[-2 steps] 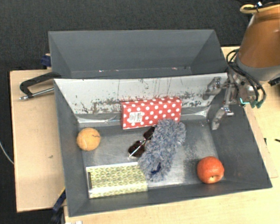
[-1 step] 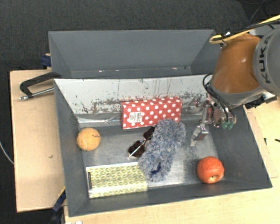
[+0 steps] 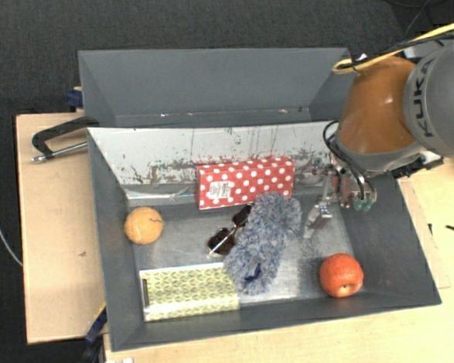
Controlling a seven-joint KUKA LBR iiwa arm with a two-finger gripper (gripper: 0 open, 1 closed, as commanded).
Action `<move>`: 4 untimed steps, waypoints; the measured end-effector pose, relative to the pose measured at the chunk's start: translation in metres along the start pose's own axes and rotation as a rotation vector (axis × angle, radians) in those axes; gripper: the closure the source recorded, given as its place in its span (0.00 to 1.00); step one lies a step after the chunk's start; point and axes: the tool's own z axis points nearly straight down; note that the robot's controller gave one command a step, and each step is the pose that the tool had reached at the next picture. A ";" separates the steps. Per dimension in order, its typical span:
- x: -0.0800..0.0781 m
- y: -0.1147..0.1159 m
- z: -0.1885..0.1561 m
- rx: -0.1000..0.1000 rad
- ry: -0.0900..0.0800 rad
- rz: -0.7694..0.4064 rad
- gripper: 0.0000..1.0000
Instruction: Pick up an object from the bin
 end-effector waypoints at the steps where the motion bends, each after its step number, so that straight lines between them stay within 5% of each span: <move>1: 0.057 -0.012 -0.016 0.001 -0.001 -0.129 0.00; 2: 0.082 -0.001 0.017 0.003 -0.008 -0.138 0.00; 3: 0.085 0.037 0.034 0.002 0.000 -0.180 0.00; 4: 0.030 0.061 0.022 0.001 -0.001 -0.209 0.00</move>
Offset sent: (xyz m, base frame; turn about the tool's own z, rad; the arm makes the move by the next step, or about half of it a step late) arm -0.0909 0.0221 -0.0518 -0.0890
